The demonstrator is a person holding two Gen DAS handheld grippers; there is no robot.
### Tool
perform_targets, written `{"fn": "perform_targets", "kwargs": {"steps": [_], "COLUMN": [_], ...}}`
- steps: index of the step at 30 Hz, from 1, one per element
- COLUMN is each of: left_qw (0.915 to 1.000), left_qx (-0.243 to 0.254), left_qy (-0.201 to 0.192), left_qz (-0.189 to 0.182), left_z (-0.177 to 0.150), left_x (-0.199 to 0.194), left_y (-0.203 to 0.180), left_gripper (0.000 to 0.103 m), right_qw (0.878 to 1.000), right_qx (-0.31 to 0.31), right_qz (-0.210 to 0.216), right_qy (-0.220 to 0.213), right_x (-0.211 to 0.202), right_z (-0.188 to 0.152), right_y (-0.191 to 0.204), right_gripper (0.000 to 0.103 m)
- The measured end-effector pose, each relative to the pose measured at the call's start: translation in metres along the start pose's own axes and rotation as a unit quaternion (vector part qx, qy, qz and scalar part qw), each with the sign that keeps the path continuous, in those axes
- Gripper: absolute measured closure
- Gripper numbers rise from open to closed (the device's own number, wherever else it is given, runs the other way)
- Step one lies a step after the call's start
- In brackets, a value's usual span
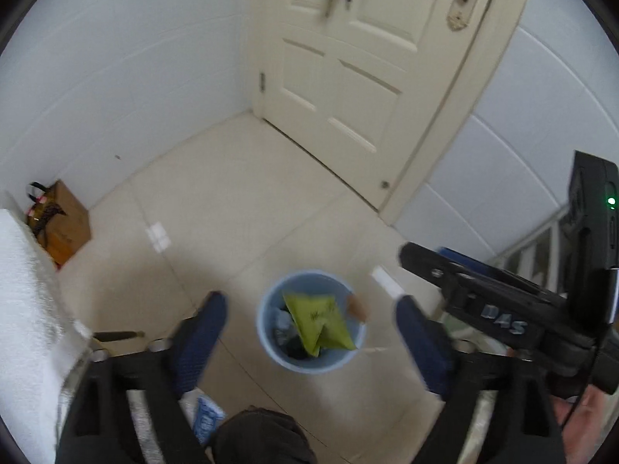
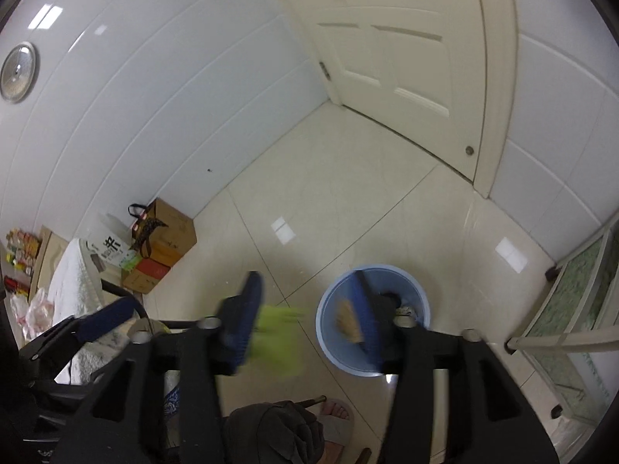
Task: Collect trash
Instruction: 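Swing both open tools back from the blue bin over the table trash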
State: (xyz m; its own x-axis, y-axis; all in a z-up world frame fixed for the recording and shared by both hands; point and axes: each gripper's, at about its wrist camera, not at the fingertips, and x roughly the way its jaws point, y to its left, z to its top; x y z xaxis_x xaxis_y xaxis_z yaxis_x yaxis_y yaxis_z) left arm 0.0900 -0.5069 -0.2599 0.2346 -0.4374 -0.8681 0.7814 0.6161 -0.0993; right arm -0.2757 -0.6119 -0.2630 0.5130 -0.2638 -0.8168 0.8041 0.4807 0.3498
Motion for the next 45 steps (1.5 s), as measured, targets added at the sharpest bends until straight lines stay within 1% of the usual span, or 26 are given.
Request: {"fn": "perform_targets", "kwargs": {"steps": [1, 3, 4, 5, 6, 8, 12, 13, 15, 16, 17, 20, 21, 23, 24, 29, 33, 37, 41, 45], "left_qw": [1.0000, 0.9999, 0.9999, 0.9998, 0.9995, 0.9987, 0.9979, 0.9976, 0.9969, 0.9965, 0.9961, 0.9948, 0.9940, 0.9922, 0.9914, 0.9877, 0.9821, 0.9745, 0.9646, 0.9545], "left_qx": [0.001, -0.001, -0.001, 0.001, 0.004, 0.009, 0.005, 0.004, 0.003, 0.002, -0.001, -0.004, -0.001, 0.001, -0.001, -0.025, -0.043, -0.062, -0.081, -0.102], "left_qy": [-0.002, -0.001, -0.003, -0.005, -0.009, -0.024, -0.043, -0.048, -0.058, -0.065, -0.071, -0.088, -0.095, -0.108, -0.114, -0.140, -0.167, -0.196, -0.225, -0.247], "left_qz": [0.002, 0.010, 0.014, 0.021, 0.029, 0.044, 0.047, 0.050, 0.053, 0.053, 0.053, 0.051, 0.054, 0.063, 0.064, 0.065, 0.075, 0.090, 0.112, 0.132], "left_z": [0.005, 0.010, 0.012, 0.012, 0.011, 0.013, 0.010, 0.000, -0.009, -0.020, -0.021, -0.047, -0.054, -0.063, -0.075, -0.101, -0.125, -0.151, -0.183, -0.218], "left_x": [0.004, 0.004, 0.003, 0.001, -0.003, -0.011, -0.032, -0.035, -0.048, -0.061, -0.067, -0.105, -0.119, -0.135, -0.149, -0.192, -0.233, -0.272, -0.309, -0.340], "left_y": [-0.001, 0.003, 0.003, 0.004, 0.005, 0.007, 0.011, 0.002, 0.004, 0.010, 0.011, 0.022, 0.025, 0.029, 0.034, 0.057, 0.078, 0.098, 0.117, 0.130], "left_gripper": [0.012, 0.012, 0.010, 0.009, 0.005, 0.002, 0.001, 0.001, 0.001, 0.001, 0.001, 0.001, 0.001, 0.001, 0.001, 0.001, 0.001, 0.001, 0.001, 0.001], "right_qw": [1.000, 1.000, 1.000, 0.999, 0.999, 0.999, 0.999, 0.999, 0.999, 0.999, 0.999, 0.999, 0.998, 0.998, 0.998, 0.995, 0.992, 0.987, 0.979, 0.969], "right_qx": [0.005, 0.016, 0.021, 0.026, 0.031, 0.034, 0.028, 0.028, 0.024, 0.020, 0.017, 0.005, 0.000, -0.008, -0.013, -0.049, -0.076, -0.111, -0.150, -0.192], "right_qz": [-0.001, -0.008, -0.012, -0.017, -0.020, -0.019, -0.024, -0.021, -0.019, -0.019, -0.018, -0.010, -0.007, -0.002, 0.001, 0.013, 0.031, 0.047, 0.059, 0.071], "right_qy": [-0.002, -0.010, -0.013, -0.017, -0.022, -0.024, -0.030, -0.031, -0.036, -0.039, -0.041, -0.053, -0.058, -0.063, -0.065, -0.083, -0.099, -0.110, -0.122, -0.138], "right_x": [-0.002, -0.003, -0.005, -0.007, -0.010, -0.013, -0.023, -0.026, -0.032, -0.037, -0.040, -0.054, -0.060, -0.068, -0.073, -0.096, -0.113, -0.126, -0.138, -0.152], "right_z": [-0.001, -0.001, -0.002, -0.002, -0.003, -0.004, -0.007, -0.007, -0.008, -0.009, -0.010, -0.011, -0.012, -0.013, -0.014, -0.018, -0.023, -0.032, -0.041, -0.055], "right_y": [-0.001, -0.004, -0.005, -0.005, -0.005, -0.004, 0.006, 0.009, 0.017, 0.022, 0.027, 0.045, 0.052, 0.064, 0.072, 0.113, 0.148, 0.186, 0.225, 0.267], "right_gripper": [0.033, 0.016, 0.012, 0.001, 0.000, 0.000, 0.000, 0.000, 0.000, 0.000, 0.000, 0.000, 0.000, 0.000, 0.000, 0.000, 0.000, 0.000, 0.000, 0.000]}}
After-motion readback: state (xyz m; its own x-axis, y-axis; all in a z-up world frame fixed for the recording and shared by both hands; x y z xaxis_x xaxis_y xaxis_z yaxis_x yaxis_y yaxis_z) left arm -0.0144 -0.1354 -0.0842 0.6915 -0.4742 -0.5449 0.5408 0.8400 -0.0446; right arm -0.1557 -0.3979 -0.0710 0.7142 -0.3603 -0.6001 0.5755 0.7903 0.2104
